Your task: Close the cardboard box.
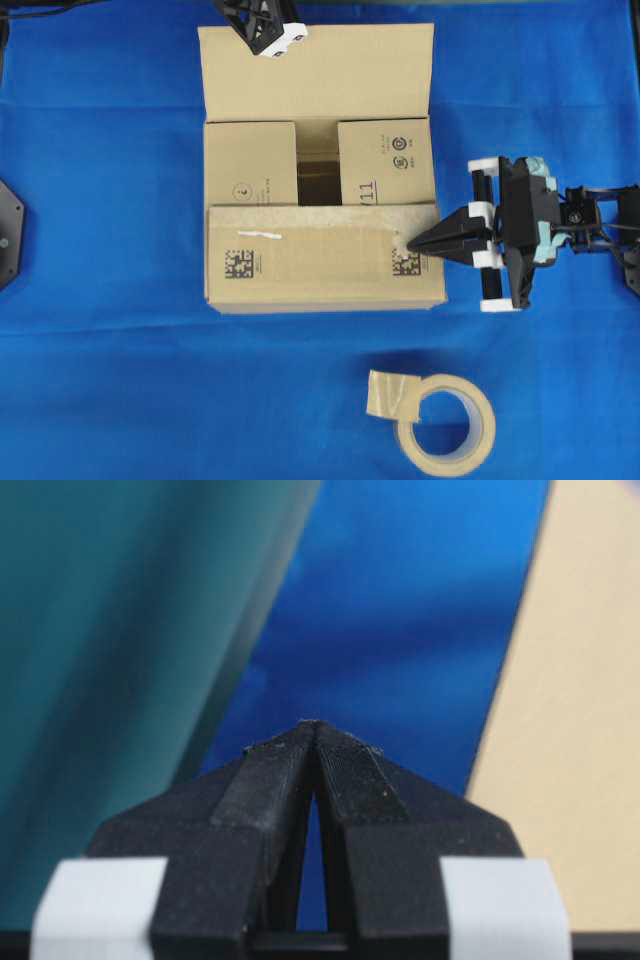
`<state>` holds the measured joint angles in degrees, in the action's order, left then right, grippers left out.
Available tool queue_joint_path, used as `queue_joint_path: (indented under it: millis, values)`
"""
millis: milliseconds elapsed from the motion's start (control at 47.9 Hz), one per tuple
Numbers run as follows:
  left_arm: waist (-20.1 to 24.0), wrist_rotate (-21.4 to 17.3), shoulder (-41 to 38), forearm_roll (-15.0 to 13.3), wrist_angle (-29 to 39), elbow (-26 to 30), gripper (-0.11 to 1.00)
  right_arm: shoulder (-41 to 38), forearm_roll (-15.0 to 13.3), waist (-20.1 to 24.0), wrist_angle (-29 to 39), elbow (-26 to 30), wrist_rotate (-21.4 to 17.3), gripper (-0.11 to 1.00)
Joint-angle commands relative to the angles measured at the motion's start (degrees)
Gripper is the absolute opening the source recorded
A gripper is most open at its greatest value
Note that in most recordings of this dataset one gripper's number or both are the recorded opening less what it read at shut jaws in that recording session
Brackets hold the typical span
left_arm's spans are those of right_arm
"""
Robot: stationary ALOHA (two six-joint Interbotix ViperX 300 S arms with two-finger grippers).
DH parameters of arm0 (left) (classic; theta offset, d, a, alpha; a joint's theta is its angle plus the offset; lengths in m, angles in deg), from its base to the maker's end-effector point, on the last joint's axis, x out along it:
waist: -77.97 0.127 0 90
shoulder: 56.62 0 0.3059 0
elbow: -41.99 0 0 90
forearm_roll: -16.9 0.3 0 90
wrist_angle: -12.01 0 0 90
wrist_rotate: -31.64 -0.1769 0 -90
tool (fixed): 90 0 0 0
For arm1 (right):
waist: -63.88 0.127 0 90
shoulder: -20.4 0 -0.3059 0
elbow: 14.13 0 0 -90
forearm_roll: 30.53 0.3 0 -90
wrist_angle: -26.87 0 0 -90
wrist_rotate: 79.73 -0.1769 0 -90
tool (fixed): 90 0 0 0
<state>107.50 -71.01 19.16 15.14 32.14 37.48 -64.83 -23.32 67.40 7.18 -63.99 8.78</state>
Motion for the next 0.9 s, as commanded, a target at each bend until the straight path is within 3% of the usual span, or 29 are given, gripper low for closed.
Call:
queue_joint_path:
  millis: [0, 460, 877]
  values:
    - [0.62, 0.09, -0.70, 0.00, 2.72, 2.20, 0.00, 0.09, 0.09, -0.09, -0.26, 0.88, 0.00, 0.00]
    - [-0.53, 0.09, -2.46, -0.09, 7.29, 4.22, 0.00, 0.09, 0.09, -0.09, -0.26, 0.97, 0.00, 0.00]
    - [-7.21, 0.35, 0.26, 0.00, 12.92, 6.24, 0.00, 0.09, 0.00, -0.09, -0.62, 1.14, 0.18, 0.00]
